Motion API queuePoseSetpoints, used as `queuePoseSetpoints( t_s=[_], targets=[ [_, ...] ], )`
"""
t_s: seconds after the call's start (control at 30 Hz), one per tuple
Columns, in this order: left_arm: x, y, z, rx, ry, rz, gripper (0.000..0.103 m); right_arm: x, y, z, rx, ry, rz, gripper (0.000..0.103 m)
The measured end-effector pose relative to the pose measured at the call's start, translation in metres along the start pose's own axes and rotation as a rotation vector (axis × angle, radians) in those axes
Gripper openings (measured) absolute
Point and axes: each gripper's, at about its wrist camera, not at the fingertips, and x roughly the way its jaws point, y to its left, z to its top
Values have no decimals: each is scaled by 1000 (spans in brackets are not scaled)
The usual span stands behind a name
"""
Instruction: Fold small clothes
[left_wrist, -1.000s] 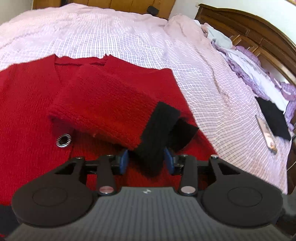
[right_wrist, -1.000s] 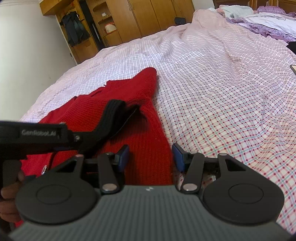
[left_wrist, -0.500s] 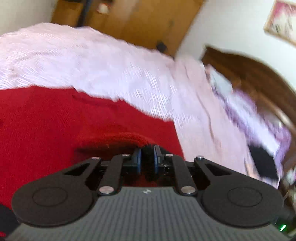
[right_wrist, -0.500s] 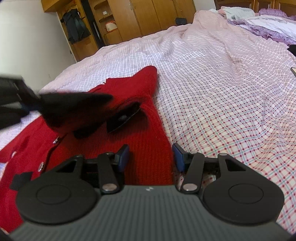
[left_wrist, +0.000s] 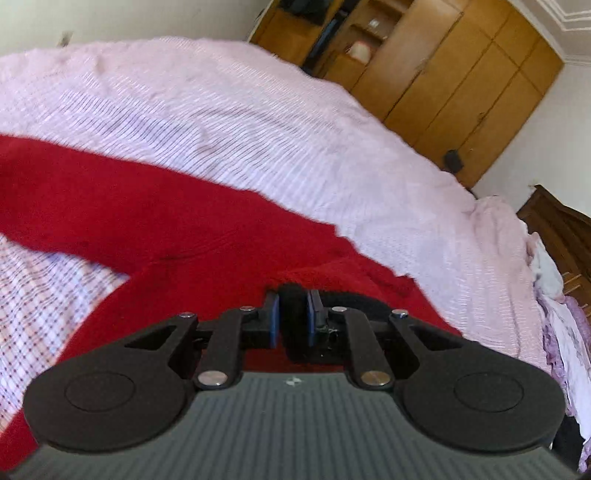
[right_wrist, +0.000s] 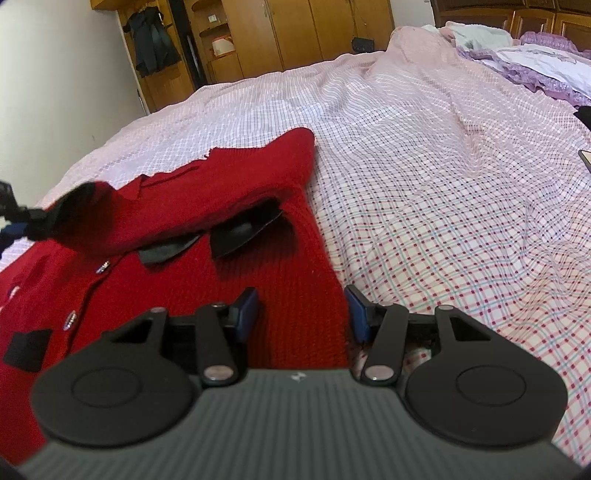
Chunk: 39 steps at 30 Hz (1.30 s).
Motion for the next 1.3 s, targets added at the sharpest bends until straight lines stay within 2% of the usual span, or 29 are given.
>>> queuePoseSetpoints(
  t_s=[0.1, 0.17, 0.23, 0.4, 0.6, 0.73, 0.87, 1.0, 1.07, 1.13, 1.3],
  targets=[
    [1, 21, 6, -67, 25, 1, 27, 0, 1, -1, -7, 0, -5, 54],
    [1, 36, 6, -119, 52, 4, 49, 0, 2, -1, -12, 1, -10, 54],
    [0, 42, 4, -125, 88, 10, 57, 1, 3, -1, -19, 2, -17, 54],
    [-8, 39, -6, -9, 129, 19, 58, 0, 8, 1, -38, 6, -35, 54],
    [-19, 26, -7, 182, 72, 65, 63, -11, 8, 14, -6, 17, 0, 55],
    [-13, 30, 4, 233, 43, 93, 63, -17, 9, 33, 5, -9, 43, 55],
    [2, 33, 16, 287, 32, 134, 63, -4, 8, 59, 12, -8, 79, 55],
    [20, 36, 25, 288, 24, 179, 63, 26, 7, 82, 13, 35, 96, 56],
    [33, 38, 31, 285, 47, 192, 61, 45, 7, 91, 22, 68, 99, 56],
    [45, 42, 36, 271, 70, 180, 54, 63, 8, 98, 29, 100, 101, 58],
    [64, 48, 40, 251, 103, 178, 53, 95, 20, 106, -41, 136, 61, 58]
  ],
)
